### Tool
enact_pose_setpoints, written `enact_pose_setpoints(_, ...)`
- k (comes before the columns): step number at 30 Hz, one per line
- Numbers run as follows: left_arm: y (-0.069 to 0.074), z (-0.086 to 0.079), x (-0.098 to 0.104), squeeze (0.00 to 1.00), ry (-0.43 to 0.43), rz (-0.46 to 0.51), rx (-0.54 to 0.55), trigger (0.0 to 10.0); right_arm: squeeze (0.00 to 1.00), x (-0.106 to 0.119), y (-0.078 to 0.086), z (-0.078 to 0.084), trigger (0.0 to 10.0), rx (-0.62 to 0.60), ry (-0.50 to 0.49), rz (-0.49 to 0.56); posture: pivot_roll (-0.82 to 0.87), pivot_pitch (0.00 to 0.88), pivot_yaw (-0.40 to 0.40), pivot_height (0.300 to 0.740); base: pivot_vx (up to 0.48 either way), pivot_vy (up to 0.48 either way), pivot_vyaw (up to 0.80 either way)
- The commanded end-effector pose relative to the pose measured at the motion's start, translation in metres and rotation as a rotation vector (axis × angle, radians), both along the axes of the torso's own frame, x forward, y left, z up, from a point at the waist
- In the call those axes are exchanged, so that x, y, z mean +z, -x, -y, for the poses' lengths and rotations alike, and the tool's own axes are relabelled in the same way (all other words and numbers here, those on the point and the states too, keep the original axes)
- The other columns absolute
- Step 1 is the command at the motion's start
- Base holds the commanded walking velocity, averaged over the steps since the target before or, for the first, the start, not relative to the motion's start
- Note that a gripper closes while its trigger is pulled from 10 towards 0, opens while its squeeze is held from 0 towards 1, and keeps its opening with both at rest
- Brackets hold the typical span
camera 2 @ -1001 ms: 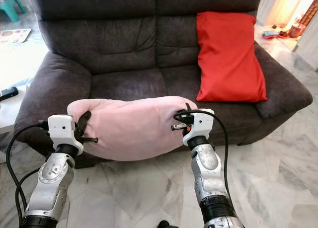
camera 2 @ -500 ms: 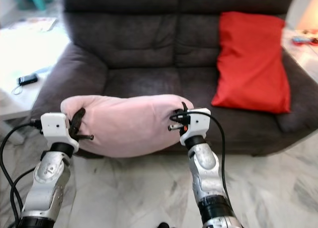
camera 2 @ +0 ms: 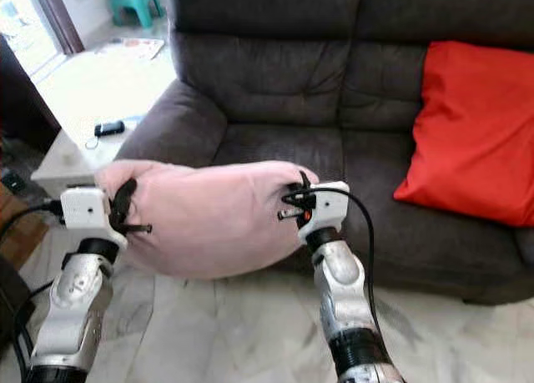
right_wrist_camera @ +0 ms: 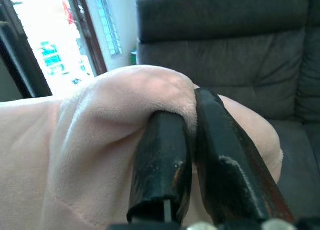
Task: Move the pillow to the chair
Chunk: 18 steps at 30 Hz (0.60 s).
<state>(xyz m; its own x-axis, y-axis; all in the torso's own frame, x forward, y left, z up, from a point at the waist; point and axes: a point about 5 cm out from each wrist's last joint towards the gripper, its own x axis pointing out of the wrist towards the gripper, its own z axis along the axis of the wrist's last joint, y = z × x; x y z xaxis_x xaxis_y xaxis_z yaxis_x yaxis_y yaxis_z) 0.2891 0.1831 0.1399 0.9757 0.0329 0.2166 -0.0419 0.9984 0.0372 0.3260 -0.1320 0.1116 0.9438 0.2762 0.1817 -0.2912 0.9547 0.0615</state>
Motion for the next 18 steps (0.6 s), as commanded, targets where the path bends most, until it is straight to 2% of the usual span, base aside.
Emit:
enact_pose_setpoints(1,0.0009,-0.0040,0.0120,0.00,-0.030,0.051,0.022,10.0,0.00,0.0178,-0.0028,-0.0046,10.0,0.012,-0.003,0.088,0.14,0.049,-0.004,0.740,0.000,0.000,0.80)
enact_pose_setpoints(6,-0.0002,-0.0067,0.0138,0.00,-0.025,0.058,0.042,10.0,0.00,0.0168,-0.0021,-0.0075,10.0,0.037,-0.013,0.083,0.14,0.052,-0.005,0.740,0.148,0.000,0.80)
enact_pose_setpoints(8,-0.0004,-0.0067,0.0141,0.00,-0.024,0.059,0.040,10.0,0.00,0.0163,-0.0028,-0.0073,10.0,0.027,-0.063,0.067,0.14,0.054,-0.006,0.740,0.251,0.000,0.00)
enact_pose_setpoints(18,-0.0003,-0.0049,0.0144,0.00,-0.018,0.062,0.038,10.0,0.00,0.0154,-0.0025,-0.0066,10.0,0.035,-0.036,0.066,0.14,0.057,-0.006,0.740,0.257,0.000,0.00)
